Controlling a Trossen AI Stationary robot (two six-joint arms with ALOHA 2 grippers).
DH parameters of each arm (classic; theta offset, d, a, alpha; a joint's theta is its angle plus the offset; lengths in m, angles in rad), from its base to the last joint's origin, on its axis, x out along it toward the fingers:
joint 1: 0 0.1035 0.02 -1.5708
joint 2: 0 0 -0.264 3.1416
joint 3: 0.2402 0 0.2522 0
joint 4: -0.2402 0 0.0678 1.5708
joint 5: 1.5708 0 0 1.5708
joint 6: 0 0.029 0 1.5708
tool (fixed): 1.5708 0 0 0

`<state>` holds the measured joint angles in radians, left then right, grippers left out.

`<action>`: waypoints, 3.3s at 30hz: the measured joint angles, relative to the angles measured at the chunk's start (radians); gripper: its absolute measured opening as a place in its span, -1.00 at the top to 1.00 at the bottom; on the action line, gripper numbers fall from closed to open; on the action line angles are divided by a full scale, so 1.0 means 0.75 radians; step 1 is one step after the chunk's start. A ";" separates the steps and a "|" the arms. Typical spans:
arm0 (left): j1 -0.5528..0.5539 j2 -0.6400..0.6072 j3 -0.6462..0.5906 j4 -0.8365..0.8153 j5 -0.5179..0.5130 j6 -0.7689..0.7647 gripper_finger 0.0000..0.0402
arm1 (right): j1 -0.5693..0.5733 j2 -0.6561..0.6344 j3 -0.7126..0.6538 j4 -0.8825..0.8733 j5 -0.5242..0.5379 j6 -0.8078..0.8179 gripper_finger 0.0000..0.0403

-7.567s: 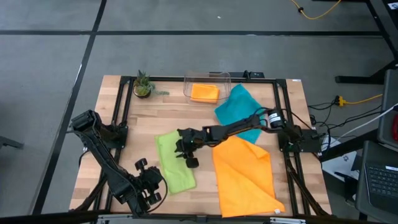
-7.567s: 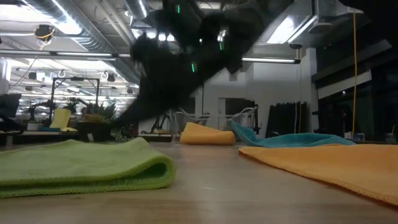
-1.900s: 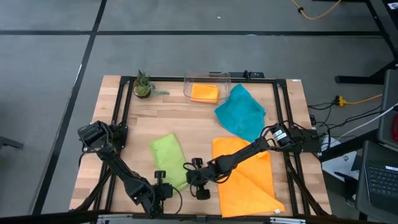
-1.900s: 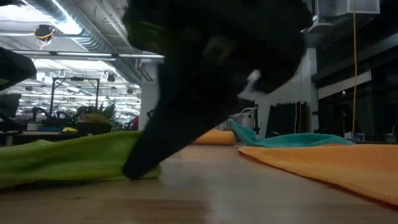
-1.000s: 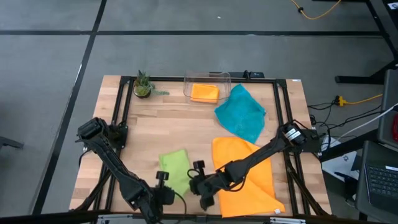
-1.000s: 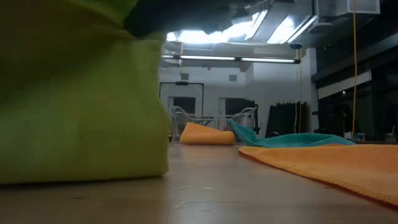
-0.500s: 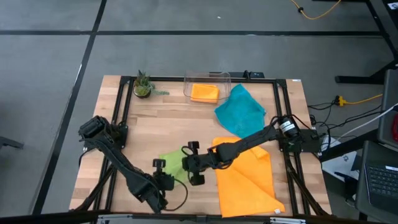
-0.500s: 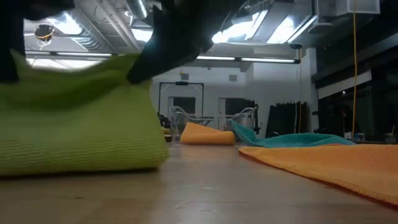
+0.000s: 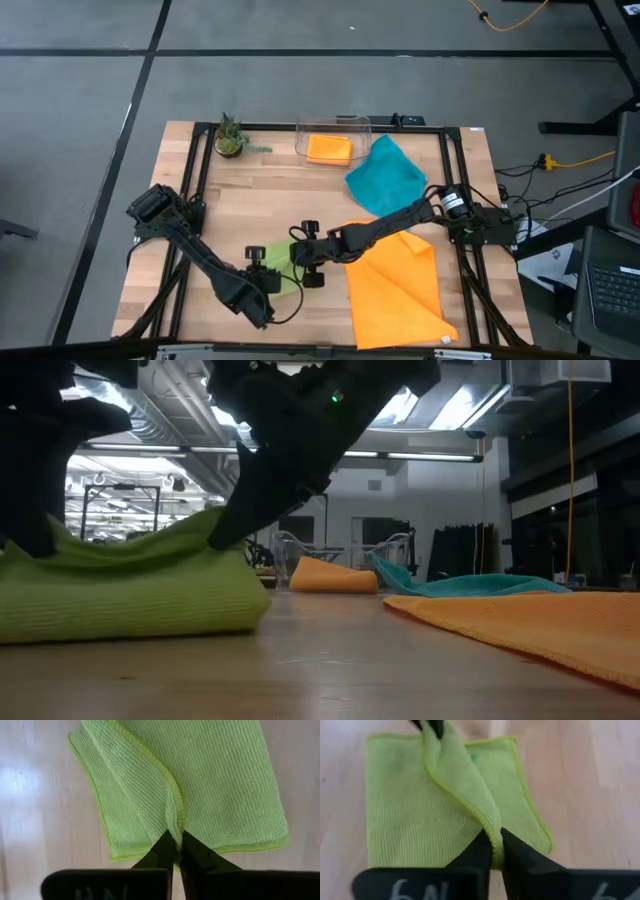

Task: Fold microfiber towels
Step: Fold the green microfiber cloth

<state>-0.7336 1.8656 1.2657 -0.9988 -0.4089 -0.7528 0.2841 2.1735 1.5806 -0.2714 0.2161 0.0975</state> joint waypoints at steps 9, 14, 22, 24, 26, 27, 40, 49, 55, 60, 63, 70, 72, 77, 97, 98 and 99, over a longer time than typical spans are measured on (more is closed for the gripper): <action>0.018 0.000 -0.001 -0.016 -0.007 -0.007 0.59 | -0.011 0.000 0.000 -0.002 0.001 -0.004 0.37; 0.031 0.000 -0.001 -0.091 -0.046 -0.092 0.42 | -0.015 0.000 0.000 -0.001 0.034 -0.030 0.21; 0.035 0.000 -0.001 -0.316 -0.046 -0.323 0.37 | -0.016 0.000 0.000 0.000 0.279 -0.068 0.14; 0.026 0.000 0.001 -0.337 -0.047 -0.367 0.38 | -0.016 -0.008 0.001 -0.012 0.289 -0.066 0.14; 0.011 0.000 0.013 -0.336 -0.046 -0.385 0.38 | -0.012 -0.026 0.001 -0.032 0.285 -0.065 0.14; 0.002 0.000 0.025 -0.334 -0.044 -0.390 0.38 | -0.006 -0.039 0.001 -0.055 0.277 -0.062 0.14; -0.115 0.001 0.055 0.119 0.037 -0.454 0.38 | 0.076 -0.066 0.002 -0.155 -0.135 0.036 0.14; -0.131 0.001 -0.015 0.238 -0.050 -0.460 0.38 | 0.107 -0.023 0.002 -0.079 -0.180 -0.039 0.14; -0.127 0.001 -0.071 0.295 -0.055 -0.459 0.38 | 0.112 -0.021 0.002 -0.079 -0.220 -0.039 0.14; -0.127 0.001 -0.135 0.400 -0.056 -0.459 0.37 | 0.112 -0.021 0.002 -0.070 -0.232 -0.096 0.09; -0.127 0.001 -0.142 0.407 -0.057 -0.459 0.30 | 0.112 -0.014 0.002 -0.060 -0.257 -0.105 -0.02; -0.120 0.001 -0.142 0.408 -0.061 -0.459 0.03 | 0.112 0.012 0.001 -0.042 -0.256 -0.107 -0.27; -0.120 0.001 -0.142 0.414 -0.060 -0.459 -0.03 | 0.112 0.021 0.001 -0.030 -0.257 -0.107 -0.28; -0.121 0.001 -0.142 0.470 -0.045 -0.458 -0.09 | 0.112 0.059 0.001 -0.031 -0.257 -0.106 -0.29; -0.124 -0.009 -0.371 0.748 -0.021 -0.512 -0.05 | 0.112 0.153 0.006 0.042 -0.272 -0.071 -0.29; -0.124 -0.009 -0.371 0.746 -0.021 -0.514 -0.03 | 0.112 0.153 0.006 0.041 -0.272 -0.071 -0.29; -0.127 -0.009 -0.371 0.744 -0.020 -0.515 -0.01 | 0.111 0.153 0.006 0.040 -0.273 -0.070 -0.29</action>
<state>-0.8289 1.8591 0.9871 -0.4411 -0.4236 -1.1389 0.3676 2.2883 1.5850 -0.2413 0.0116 0.0447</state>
